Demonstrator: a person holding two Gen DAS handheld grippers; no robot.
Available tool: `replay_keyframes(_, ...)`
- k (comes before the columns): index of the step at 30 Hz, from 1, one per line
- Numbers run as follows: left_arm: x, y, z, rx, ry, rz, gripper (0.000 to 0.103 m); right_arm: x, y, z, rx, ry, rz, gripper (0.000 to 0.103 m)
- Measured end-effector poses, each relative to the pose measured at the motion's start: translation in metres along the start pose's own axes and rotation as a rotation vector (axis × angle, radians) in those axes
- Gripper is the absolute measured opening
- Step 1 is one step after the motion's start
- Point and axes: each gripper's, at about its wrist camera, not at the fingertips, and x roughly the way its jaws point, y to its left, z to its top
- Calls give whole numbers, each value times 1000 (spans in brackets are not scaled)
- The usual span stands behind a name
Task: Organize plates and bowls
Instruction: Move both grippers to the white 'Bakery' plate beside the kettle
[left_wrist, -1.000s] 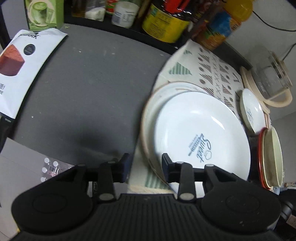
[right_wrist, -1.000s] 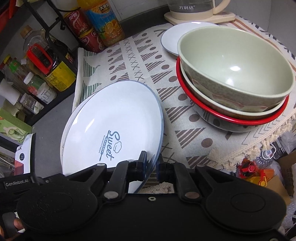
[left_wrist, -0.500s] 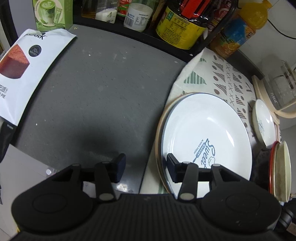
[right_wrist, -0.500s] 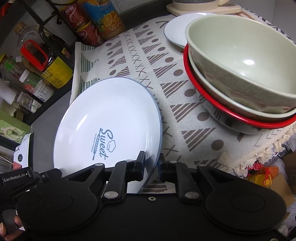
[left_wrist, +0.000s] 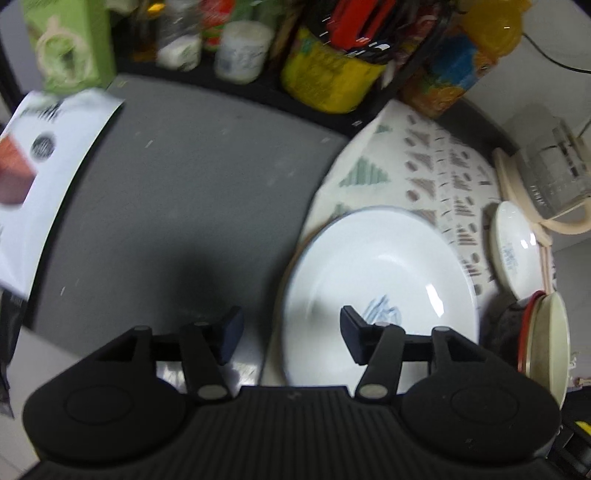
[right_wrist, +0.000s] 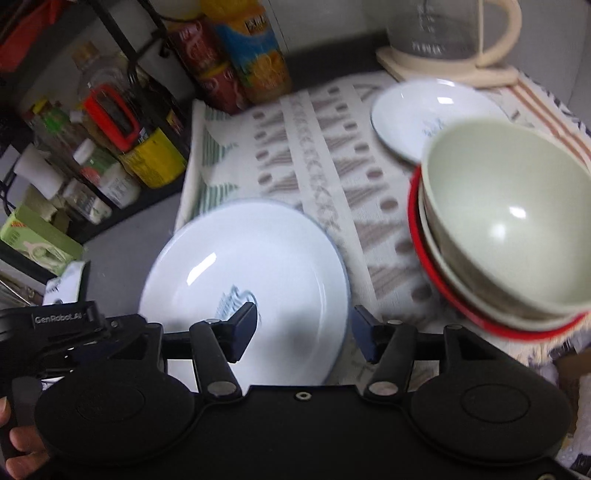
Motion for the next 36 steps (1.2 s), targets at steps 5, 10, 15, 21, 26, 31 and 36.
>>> replay_keyframes(5, 2, -21, 19, 57, -47, -8, 68, 2, -3, 24, -1, -46, -11, 62)
replay_keyframes(10, 7, -48, 46, 127, -56, -51, 74, 5, -7, 50, 19, -99, -33, 69)
replay_keyframes(15, 16, -77, 69, 189, -34, -81, 75, -2, -17, 75, 66, -161, -78, 78)
replay_keyframes(21, 29, -109, 82, 265, -12, -105, 75, -14, -44, 99, 142, -215, -122, 80)
replay_keyframes(26, 37, -136, 83, 287, 2, -122, 75, -21, -68, 113, 178, -234, -149, 82)
replay_keyframes(31, 41, -167, 82, 280, 9, -138, 75, -25, -92, 129, 191, -234, -152, 82)
replay_keyframes(36, 45, -197, 77, 264, 13, -169, 75, -29, -123, 145, 197, -220, -142, 82)
